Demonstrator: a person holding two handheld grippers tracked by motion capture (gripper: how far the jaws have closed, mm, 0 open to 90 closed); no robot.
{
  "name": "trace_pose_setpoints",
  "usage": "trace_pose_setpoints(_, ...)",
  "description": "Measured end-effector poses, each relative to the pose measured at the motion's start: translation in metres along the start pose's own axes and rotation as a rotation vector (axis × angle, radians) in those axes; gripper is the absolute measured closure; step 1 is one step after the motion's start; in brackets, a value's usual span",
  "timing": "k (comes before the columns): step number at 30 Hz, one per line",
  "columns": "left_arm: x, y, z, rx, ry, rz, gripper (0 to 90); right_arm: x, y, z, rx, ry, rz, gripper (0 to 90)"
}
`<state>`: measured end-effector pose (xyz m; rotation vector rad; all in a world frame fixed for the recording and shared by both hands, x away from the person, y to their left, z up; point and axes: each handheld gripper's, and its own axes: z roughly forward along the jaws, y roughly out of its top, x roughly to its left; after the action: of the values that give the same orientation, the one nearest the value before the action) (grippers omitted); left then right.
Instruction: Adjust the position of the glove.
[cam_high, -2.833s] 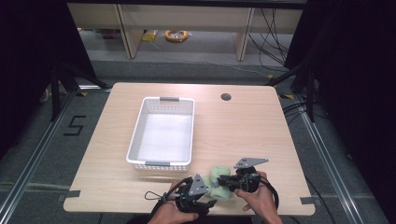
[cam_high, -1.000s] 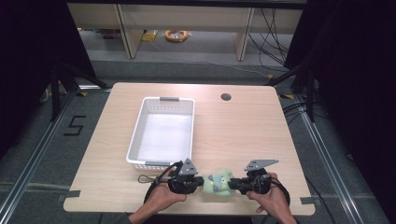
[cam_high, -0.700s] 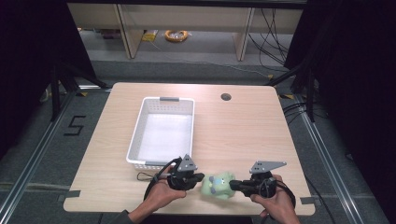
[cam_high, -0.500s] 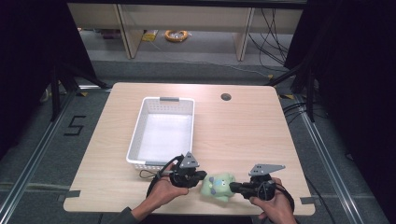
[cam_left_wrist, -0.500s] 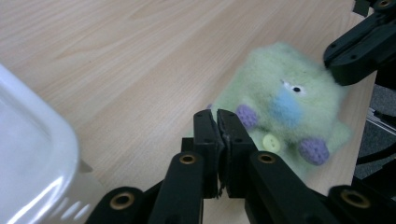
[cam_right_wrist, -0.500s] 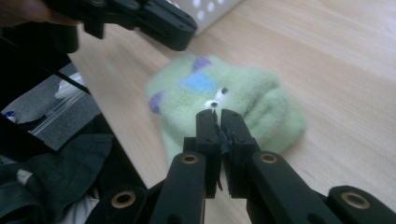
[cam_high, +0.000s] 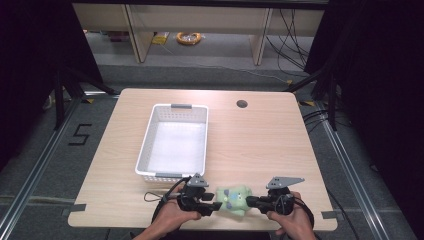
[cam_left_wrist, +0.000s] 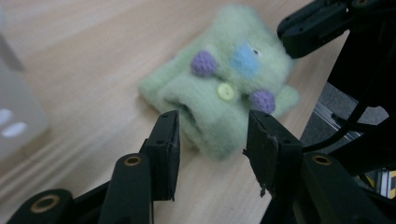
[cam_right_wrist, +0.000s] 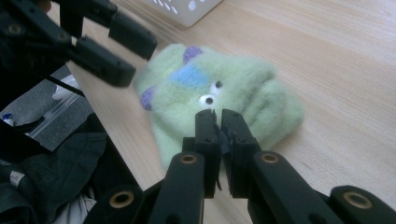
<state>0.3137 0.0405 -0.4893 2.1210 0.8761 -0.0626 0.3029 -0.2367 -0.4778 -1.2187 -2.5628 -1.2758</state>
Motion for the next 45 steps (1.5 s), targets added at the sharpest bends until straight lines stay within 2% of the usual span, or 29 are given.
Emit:
trace_pose_setpoints(4, 0.0, -0.001, 0.009, 0.015, 0.005, -0.01, 60.8, -0.002, -0.001, 0.0, 0.002, -0.025, -0.043, 85.7)
trace_pose_setpoints(7, 0.002, 0.0, 0.01, 0.001, 0.018, -0.005, 76.5, -0.002, 0.0, 0.001, 0.02, 0.008, -0.025, 86.2)
trace_pose_setpoints(9, 0.003, 0.002, 0.008, -0.016, 0.005, -0.014, 83.1, 0.0, -0.001, 0.001, -0.007, 0.007, -0.023, 86.6)
trace_pose_setpoints(10, 0.003, 0.004, 0.006, -0.02, 0.003, -0.009, 83.8, 0.001, 0.0, 0.0, -0.009, 0.024, 0.001, 86.7)
trace_pose_setpoints(13, 0.002, 0.011, 0.0, -0.05, -0.001, 0.0, 84.6, 0.0, 0.003, -0.006, -0.035, 0.006, -0.034, 86.9)
trace_pose_setpoints(15, 0.004, 0.017, -0.003, -0.07, -0.006, 0.003, 84.6, -0.001, 0.003, -0.008, -0.05, 0.013, -0.02, 86.9)
trace_pose_setpoints(16, 0.004, 0.019, -0.004, -0.075, -0.015, -0.021, 84.6, 0.002, 0.004, -0.009, -0.042, 0.024, 0.025, 87.0)
trace_pose_setpoints(17, 0.005, 0.02, -0.004, -0.076, -0.021, -0.027, 84.5, -0.001, 0.004, -0.009, -0.067, 0.006, -0.025, 86.9)
trace_pose_setpoints(19, 0.008, 0.019, 0.001, -0.064, -0.013, -0.044, 84.0, -0.001, 0.003, -0.009, -0.066, 0.007, -0.022, 86.9)
trace_pose_setpoints(21, 0.013, 0.014, 0.008, -0.038, -0.034, -0.067, 83.3, -0.004, 0.002, -0.007, -0.063, 0.016, -0.001, 86.7)
trace_pose_setpoints(22, 0.015, 0.011, 0.011, -0.026, -0.038, -0.074, 83.1, -0.003, 0.001, -0.006, -0.035, 0.008, 0.038, 86.4)
trace_pose_setpoints(23, 0.017, 0.009, 0.013, -0.019, -0.03, -0.082, 82.5, -0.008, -0.001, -0.002, -0.04, 0.023, 0.015, 86.2)
trace_pose_setpoints(24, 0.019, 0.008, 0.014, -0.018, -0.041, -0.098, 81.4, -0.007, -0.002, -0.001, -0.02, 0.026, 0.046, 85.5)
trace_pose_setpoints(25, 0.02, 0.007, 0.013, -0.019, -0.039, -0.106, 79.6, -0.01, -0.003, 0.0, -0.016, 0.018, 0.02, 83.9)
trace_pose_setpoints(29, 0.023, 0.009, 0.009, -0.036, -0.032, -0.117, 67.1, -0.01, -0.001, -0.002, -0.027, 0.012, 0.026, 68.9)
trace_pose_setpoints(31, 0.023, 0.01, 0.007, -0.049, -0.023, -0.12, 62.1, -0.006, 0.002, -0.007, -0.031, -0.029, 0.06, 60.8)
trace_pose_setpoints(32, 0.022, 0.011, 0.006, -0.061, -0.012, -0.145, 59.7, -0.01, 0.003, -0.01, -0.057, -0.06, 0.02, 56.6)
trace_pose_setpoints(33, 0.022, 0.011, 0.005, -0.06, 0.001, -0.143, 58.1, -0.009, 0.005, -0.013, -0.071, -0.077, 0.074, 55.0)
trace_pose_setpoints(34, 0.023, 0.011, 0.006, -0.065, -0.005, -0.148, 56.5, -0.013, 0.005, -0.015, -0.091, -0.105, 0.05, 53.6)
trace_pose_setpoints(35, 0.022, 0.012, 0.006, -0.062, -0.004, -0.161, 55.2, -0.015, 0.005, -0.015, -0.091, -0.105, 0.07, 51.6)
trace_pose_setpoints(36, 0.023, 0.012, 0.007, -0.058, 0.005, -0.153, 54.0, -0.014, 0.005, -0.016, -0.077, -0.104, 0.129, 50.0)
trace_pose_setpoints(37, 0.022, 0.012, 0.008, -0.059, 0.013, -0.159, 52.7, -0.019, 0.005, -0.013, -0.09, -0.11, 0.099, 48.1)
trace_pose_setpoints(39, 0.021, 0.014, 0.011, -0.049, 0.014, -0.177, 49.2, -0.021, 0.005, -0.008, -0.072, -0.108, 0.117, 45.1)
trace_pose_setpoints(40, 0.022, 0.015, 0.012, -0.045, 0.014, -0.176, 47.9, -0.018, 0.006, -0.004, -0.059, -0.092, 0.162, 44.2)
trace_pose_setpoints(41, 0.021, 0.015, 0.013, -0.045, 0.014, -0.19, 47.0, -0.022, 0.007, -0.001, -0.053, -0.096, 0.132, 43.5)
trace_pose_setpoints(42, 0.021, 0.016, 0.015, -0.038, 0.022, -0.171, 46.7, -0.022, 0.008, 0.003, -0.047, -0.098, 0.131, 43.1)
trace_pose_setpoints(43, 0.02, 0.017, 0.016, -0.04, 0.022, -0.186, 46.6, -0.019, 0.009, 0.005, -0.044, -0.086, 0.167, 43.2)
trace_pose_setpoints(44, 0.02, 0.017, 0.018, -0.033, 0.008, -0.195, 46.4, -0.022, 0.01, 0.007, -0.032, -0.095, 0.13, 43.3)
trace_pose_setpoints(45, 0.022, 0.017, 0.02, -0.029, 0.008, -0.191, 46.3, -0.022, 0.011, 0.008, -0.021, -0.096, 0.132, 43.5)
